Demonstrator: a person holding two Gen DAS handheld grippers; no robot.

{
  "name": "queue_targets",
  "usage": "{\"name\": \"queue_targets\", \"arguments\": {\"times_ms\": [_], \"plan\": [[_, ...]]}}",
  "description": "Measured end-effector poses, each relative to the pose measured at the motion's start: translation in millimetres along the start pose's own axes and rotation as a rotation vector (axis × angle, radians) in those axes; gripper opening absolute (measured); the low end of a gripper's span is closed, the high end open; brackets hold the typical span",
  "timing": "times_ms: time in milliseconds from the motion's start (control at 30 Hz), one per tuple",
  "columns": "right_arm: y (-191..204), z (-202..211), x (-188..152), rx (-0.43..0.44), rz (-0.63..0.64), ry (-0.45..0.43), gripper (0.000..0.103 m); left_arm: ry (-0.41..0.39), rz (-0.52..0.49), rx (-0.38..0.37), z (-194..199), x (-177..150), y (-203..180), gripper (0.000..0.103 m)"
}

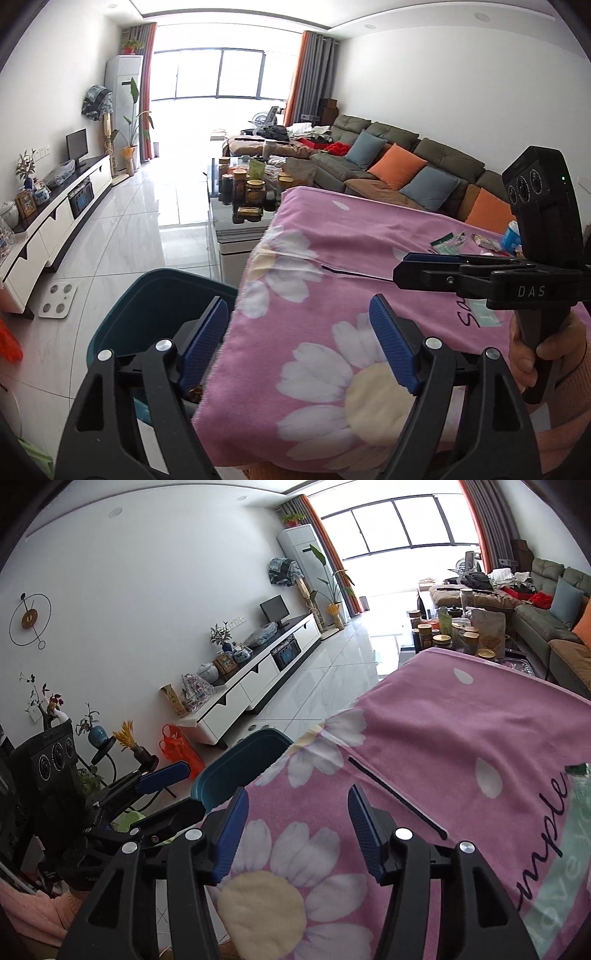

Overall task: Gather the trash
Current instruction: 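Move both open tools back over the trash on the table, then grasp the clear green-printed wrapper with the left tool while the right tool grasps another white tissue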

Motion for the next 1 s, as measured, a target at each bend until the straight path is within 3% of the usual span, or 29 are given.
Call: {"name": "queue_targets", "arguments": {"times_ms": [533, 800, 1000], "plan": [[-131.8, 118.9, -71.7, -0.353, -0.246, -0.078, 0.054, 0.165, -0.183, -0.183, -64.1, -24.2, -140.4, 0.076], [-167.8, 138.5, -94.6, -0.448, -0.303, -0.077, 0.054, 0.239, -0.223, -0.237, -109.6, -25.8, -193.6, 0.074], [-185.6, 138.3, -103.2, -0.471, -0.332, -0.066, 0.054, 0.276, -0.226, -0.221, -152.2, -15.3, -223.5, 0.069]]}}
Point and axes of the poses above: each gripper's, at about its wrist camera, not at the fingertips, and z roughly against the way its jaws point, y to its left, x to its top, the point moved 6 cm from there along -z, roughly the way its jaws point, and after that the axes turned 14 degrees about z, right-handed, at the moved point
